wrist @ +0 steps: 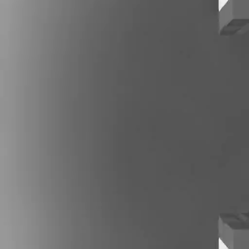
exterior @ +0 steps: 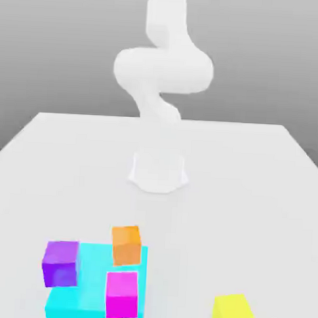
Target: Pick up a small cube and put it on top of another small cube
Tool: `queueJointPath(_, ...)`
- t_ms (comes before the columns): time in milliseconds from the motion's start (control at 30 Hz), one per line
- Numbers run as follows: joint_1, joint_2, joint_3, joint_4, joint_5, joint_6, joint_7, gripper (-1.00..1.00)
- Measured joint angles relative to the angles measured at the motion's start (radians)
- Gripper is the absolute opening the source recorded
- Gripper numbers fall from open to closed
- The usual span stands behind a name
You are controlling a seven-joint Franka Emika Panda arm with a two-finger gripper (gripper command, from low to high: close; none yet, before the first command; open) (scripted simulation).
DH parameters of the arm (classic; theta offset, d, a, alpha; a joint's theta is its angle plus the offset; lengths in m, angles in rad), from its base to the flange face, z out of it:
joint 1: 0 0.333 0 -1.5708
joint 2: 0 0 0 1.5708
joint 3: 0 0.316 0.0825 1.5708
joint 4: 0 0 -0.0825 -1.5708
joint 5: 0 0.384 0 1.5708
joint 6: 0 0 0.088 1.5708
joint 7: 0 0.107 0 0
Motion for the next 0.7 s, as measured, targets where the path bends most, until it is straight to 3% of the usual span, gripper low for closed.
queueJointPath(700, 0.039, 0.767, 0.151, -0.049, -0.125, 0.252, 0.147, 0.0)
